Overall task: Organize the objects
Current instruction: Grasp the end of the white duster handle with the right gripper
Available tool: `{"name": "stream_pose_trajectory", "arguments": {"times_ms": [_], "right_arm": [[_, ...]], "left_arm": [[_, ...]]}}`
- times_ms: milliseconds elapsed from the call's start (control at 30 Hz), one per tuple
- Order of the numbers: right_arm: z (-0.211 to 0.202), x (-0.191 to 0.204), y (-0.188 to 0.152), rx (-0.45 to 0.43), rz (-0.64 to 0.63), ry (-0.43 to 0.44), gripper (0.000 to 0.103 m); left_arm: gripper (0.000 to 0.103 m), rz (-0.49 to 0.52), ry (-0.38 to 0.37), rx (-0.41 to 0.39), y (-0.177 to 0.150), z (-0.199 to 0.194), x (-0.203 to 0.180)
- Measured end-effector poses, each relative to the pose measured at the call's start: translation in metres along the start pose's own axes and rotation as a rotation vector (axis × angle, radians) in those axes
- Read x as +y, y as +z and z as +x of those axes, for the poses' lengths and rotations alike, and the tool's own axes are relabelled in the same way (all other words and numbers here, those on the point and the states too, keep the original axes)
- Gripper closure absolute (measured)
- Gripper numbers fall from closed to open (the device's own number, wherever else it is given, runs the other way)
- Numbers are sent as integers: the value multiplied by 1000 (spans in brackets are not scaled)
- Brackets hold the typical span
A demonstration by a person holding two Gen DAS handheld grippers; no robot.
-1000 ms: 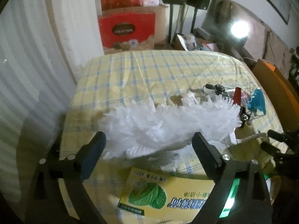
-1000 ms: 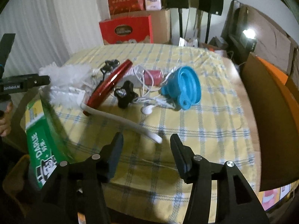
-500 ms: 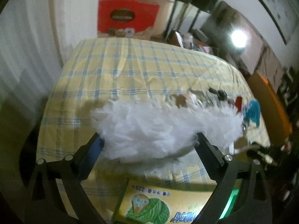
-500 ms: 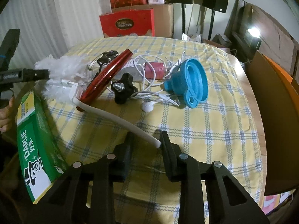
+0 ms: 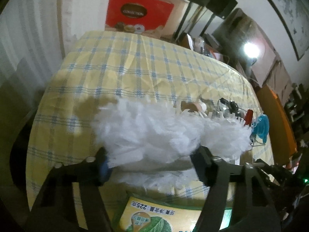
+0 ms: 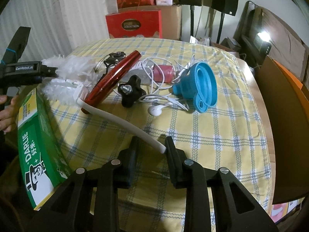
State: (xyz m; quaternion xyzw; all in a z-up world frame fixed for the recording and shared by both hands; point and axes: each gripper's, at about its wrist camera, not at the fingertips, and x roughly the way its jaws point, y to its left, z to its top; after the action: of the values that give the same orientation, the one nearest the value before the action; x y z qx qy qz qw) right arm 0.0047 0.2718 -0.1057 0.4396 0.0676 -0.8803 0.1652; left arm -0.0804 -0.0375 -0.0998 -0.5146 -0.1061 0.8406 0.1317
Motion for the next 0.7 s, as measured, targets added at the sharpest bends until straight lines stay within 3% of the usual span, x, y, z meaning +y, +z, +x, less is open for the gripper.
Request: {"name": "stream_pose_trajectory", "arguments": {"times_ms": [100, 200, 433, 700], "right_arm": [[-1, -1, 1, -5, 13, 2, 77], [0, -2, 1, 0, 24, 10, 77], [-4, -2, 3, -7, 33, 14, 77], [-11, -1, 7, -26, 44, 23, 78]], "left_arm": [[65, -8, 16, -20, 0, -6, 4], [70, 26, 46, -31, -2, -10, 1], [74, 59, 93, -57, 0, -22, -11], [75, 16, 66, -93, 6, -37, -4]]}}
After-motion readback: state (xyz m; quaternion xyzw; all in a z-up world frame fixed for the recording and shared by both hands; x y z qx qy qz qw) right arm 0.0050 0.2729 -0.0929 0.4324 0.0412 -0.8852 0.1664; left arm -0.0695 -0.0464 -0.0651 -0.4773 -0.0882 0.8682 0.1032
